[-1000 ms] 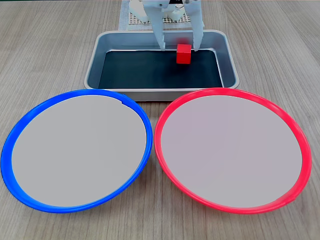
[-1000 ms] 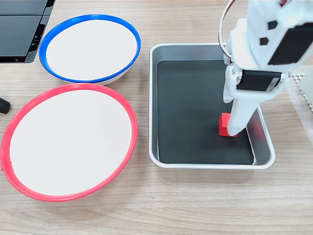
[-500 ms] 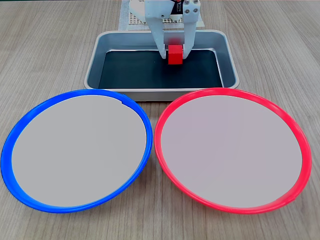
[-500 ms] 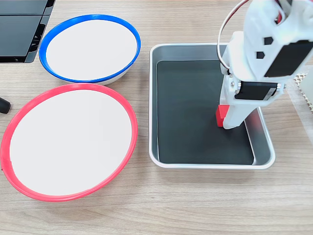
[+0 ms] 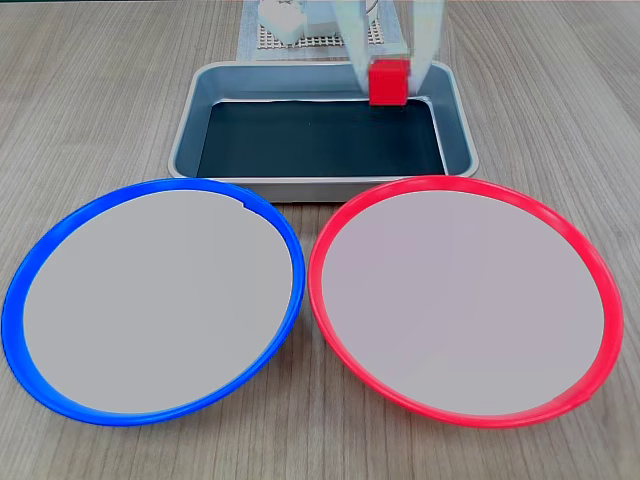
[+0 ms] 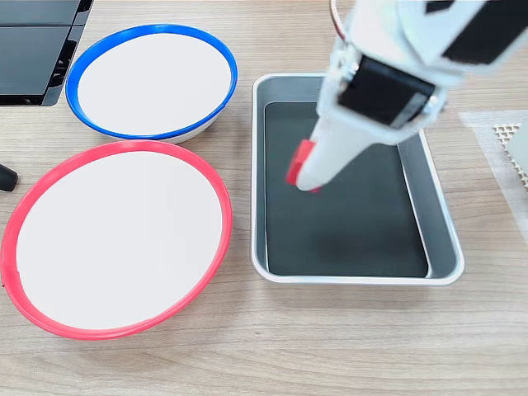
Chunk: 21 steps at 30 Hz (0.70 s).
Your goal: Move a red block from tray to red dish
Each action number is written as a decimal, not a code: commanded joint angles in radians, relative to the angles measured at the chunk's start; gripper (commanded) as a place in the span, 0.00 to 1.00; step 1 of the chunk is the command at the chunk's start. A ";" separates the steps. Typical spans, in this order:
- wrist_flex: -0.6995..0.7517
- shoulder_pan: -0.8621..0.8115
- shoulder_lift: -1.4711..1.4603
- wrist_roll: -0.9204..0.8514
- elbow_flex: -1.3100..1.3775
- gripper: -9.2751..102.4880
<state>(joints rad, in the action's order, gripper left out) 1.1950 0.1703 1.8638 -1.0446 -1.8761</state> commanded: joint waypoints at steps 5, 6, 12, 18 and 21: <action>0.005 -0.005 -0.311 0.143 0.549 0.08; -0.005 -0.008 -0.359 0.144 0.586 0.08; -0.118 -0.032 -0.595 0.095 0.644 0.08; -0.221 -0.061 -0.724 0.017 0.643 0.21; -0.293 -0.064 -0.730 0.029 0.646 0.29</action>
<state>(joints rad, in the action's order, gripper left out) 0.9526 0.1058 1.1213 -1.0278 -1.2655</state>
